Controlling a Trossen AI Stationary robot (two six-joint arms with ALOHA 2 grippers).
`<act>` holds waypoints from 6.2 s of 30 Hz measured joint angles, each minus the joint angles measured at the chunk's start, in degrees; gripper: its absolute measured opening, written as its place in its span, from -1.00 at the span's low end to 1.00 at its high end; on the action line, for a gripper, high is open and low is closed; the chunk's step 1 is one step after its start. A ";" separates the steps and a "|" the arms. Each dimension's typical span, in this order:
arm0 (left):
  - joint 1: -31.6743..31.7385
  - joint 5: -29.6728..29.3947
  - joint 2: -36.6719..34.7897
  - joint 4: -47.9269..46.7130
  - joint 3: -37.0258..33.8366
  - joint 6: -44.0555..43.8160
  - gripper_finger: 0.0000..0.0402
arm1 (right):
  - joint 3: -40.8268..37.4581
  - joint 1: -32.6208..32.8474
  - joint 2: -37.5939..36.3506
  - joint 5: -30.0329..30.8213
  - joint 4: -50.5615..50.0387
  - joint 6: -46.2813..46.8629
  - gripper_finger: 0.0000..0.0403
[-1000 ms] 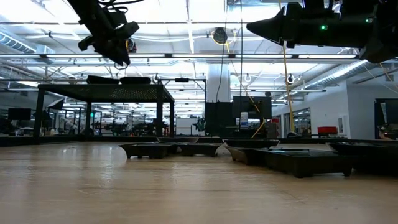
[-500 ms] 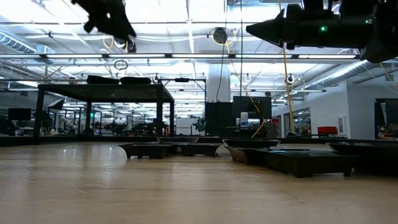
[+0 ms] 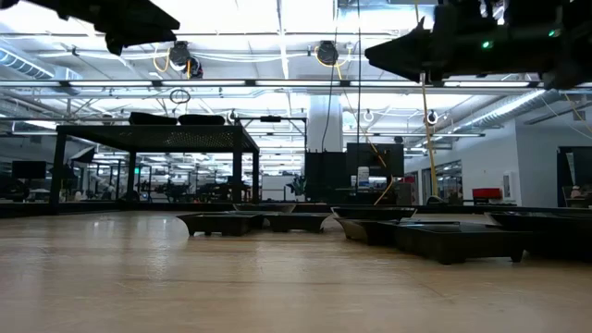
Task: Pick & Place Mini shaped plates
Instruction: Stack the leaf shaped plate on top of the leaf shaped plate on the shelf
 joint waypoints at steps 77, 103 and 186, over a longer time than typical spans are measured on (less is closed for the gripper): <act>-2.46 0.97 -2.33 2.00 -4.86 7.29 -0.21 | 33.51 12.96 16.82 -15.68 -112.89 71.88 -0.15; -2.46 0.97 -2.33 2.37 -4.86 7.32 -0.21 | 28.75 12.58 13.43 -19.85 -103.53 70.39 -0.63; 3.57 -6.04 62.47 38.71 21.35 15.84 0.04 | 8.60 0.63 12.68 20.76 7.92 -16.42 -1.00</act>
